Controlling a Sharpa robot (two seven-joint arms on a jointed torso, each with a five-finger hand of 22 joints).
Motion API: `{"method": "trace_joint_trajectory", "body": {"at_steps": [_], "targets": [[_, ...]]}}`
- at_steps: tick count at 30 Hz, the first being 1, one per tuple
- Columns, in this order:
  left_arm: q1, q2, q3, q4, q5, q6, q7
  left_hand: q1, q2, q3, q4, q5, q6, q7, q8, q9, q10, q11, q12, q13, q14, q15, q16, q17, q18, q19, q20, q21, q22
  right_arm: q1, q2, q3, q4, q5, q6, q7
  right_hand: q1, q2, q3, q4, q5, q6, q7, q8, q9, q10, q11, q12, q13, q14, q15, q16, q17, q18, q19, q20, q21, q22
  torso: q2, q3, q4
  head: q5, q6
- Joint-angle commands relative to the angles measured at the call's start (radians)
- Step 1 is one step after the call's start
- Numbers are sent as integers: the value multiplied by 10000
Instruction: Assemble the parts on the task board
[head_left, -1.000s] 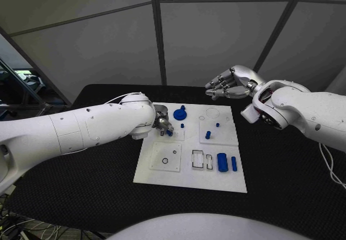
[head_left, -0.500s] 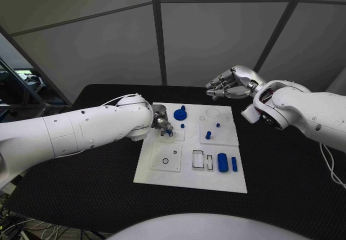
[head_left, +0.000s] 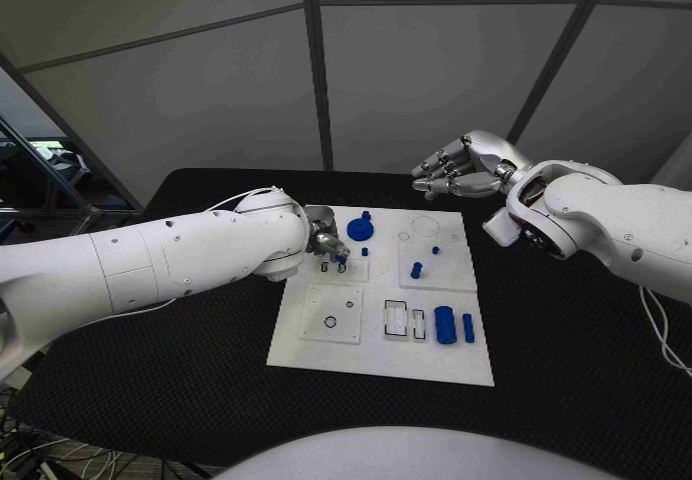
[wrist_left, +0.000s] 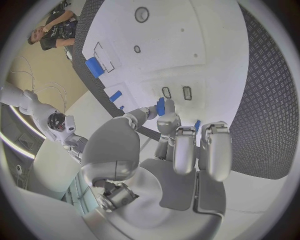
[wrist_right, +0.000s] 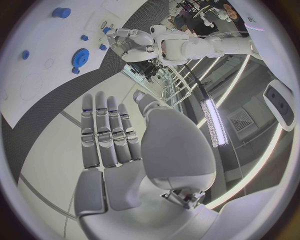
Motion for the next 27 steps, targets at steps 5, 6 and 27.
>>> {"method": "trace_joint_trajectory", "body": {"at_steps": [5,6,27], "targets": [[-28,124,-2,-223,-41,14,27,199,198,1271,-1329,52,59,-53,22,15,42,-52,-34,-17,879,-61,41,2121,-443,439,-72,44,1651,22,9,5,-1,-2,2,104,-21,112,-42,31,70,50,-22,35,10,86,-11,64,-12,41,-13,-65,-13,40,88,-7,-49,-13,6,4,-3,-1,-10],[-31,136,-3,-242,-49,50,24,199,198,1271,-1329,52,59,-53,22,15,42,-52,-35,-19,879,-61,42,2121,-443,439,-72,43,1650,22,7,5,0,-2,2,103,-21,112,-42,31,70,50,-22,35,10,86,-11,64,-12,41,-13,-65,-13,40,88,-7,-49,-13,6,5,-4,2,-26],[-84,221,-11,-324,-314,788,-27,244,162,1251,-1379,43,67,-54,10,-10,53,-56,-43,-36,879,-65,41,2121,-446,447,-79,50,1663,22,53,5,-14,-2,44,104,-31,119,-48,42,77,59,-26,41,12,97,-16,72,-18,53,-17,-71,-12,40,101,-8,-60,-22,6,-2,-4,-5,-85]]}}
